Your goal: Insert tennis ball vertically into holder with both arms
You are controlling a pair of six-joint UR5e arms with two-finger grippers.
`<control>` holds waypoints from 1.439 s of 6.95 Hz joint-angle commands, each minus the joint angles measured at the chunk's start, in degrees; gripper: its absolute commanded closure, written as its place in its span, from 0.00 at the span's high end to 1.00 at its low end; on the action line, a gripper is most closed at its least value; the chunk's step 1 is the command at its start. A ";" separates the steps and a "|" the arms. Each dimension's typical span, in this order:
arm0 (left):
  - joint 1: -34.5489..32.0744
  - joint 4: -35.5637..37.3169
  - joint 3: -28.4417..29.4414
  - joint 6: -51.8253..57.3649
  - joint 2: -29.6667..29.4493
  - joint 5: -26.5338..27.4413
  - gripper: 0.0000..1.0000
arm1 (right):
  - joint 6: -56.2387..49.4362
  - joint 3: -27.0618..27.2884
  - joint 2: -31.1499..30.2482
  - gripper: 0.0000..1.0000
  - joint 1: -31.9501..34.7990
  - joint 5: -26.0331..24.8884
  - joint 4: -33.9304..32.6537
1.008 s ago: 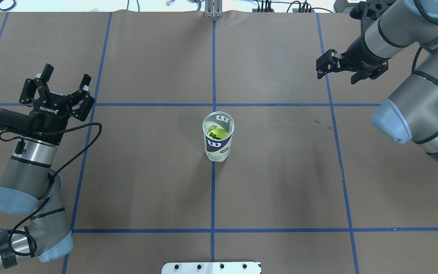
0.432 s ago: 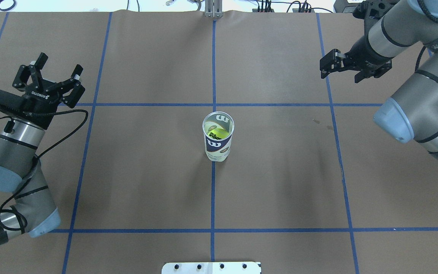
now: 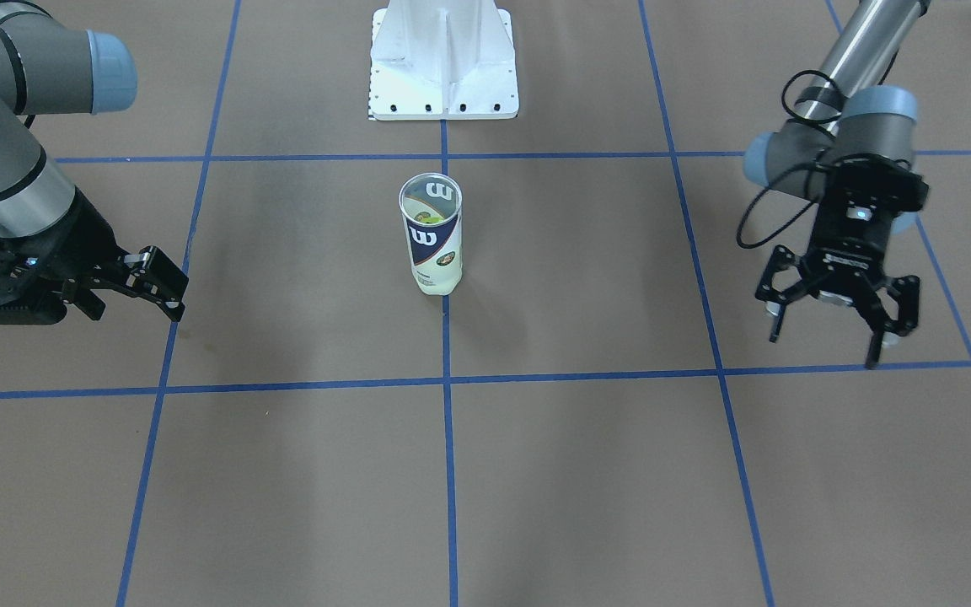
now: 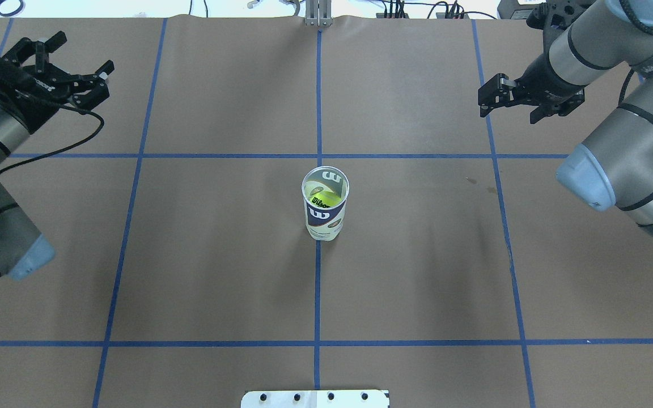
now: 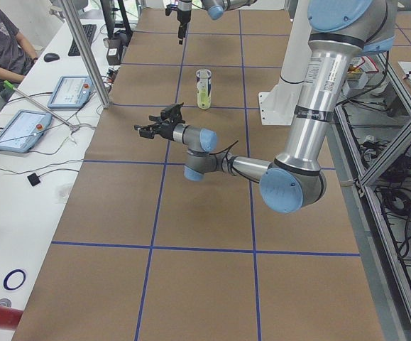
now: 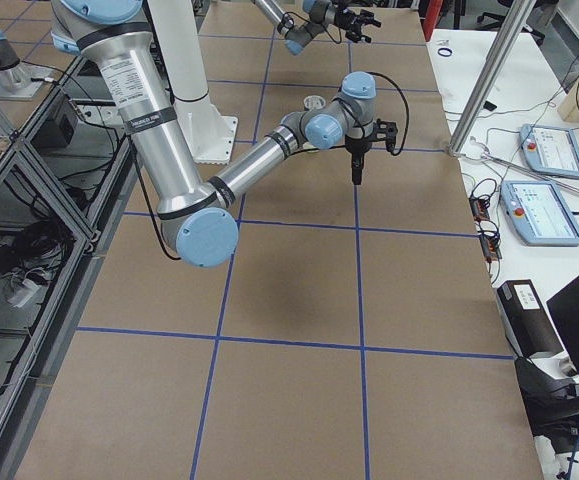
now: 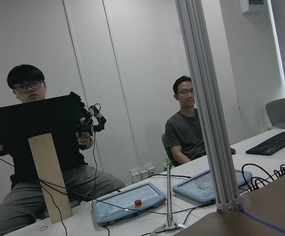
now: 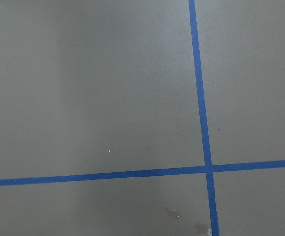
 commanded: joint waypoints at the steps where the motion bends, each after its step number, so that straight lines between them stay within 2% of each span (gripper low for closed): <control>1: -9.86 16.32 -1.03 -6.51 -0.20 -15.35 0.98 | -4.76 -1.84 -0.22 0.99 1.60 0.08 -0.09; 3: -19.26 37.03 -3.13 -7.70 -0.47 -32.73 0.99 | -10.39 -4.92 -0.31 0.99 4.32 0.51 -0.26; 4: -23.04 49.59 -6.37 -7.61 -0.55 -40.90 0.99 | -12.77 -5.63 -1.53 0.99 5.64 0.86 -0.26; 5: -25.61 55.63 -9.10 -7.70 0.92 -48.47 0.99 | -16.36 -5.72 -3.28 0.99 6.96 0.96 -0.26; 6: -26.33 60.82 -11.21 -7.26 5.20 -51.94 0.99 | -19.88 -5.72 -5.73 0.99 8.71 1.39 -0.26; 7: -26.51 63.57 -11.67 -6.65 6.29 -53.10 0.99 | -24.18 -6.50 -7.15 0.99 11.25 3.83 -0.35; 9: -26.33 65.95 -14.57 -8.12 11.55 -53.63 0.99 | -33.49 -8.53 -10.57 0.99 16.09 8.15 -0.44; 10: -26.77 68.41 -15.45 -9.88 12.27 -56.77 0.99 | -36.06 -9.40 -11.81 0.99 18.20 8.69 -0.44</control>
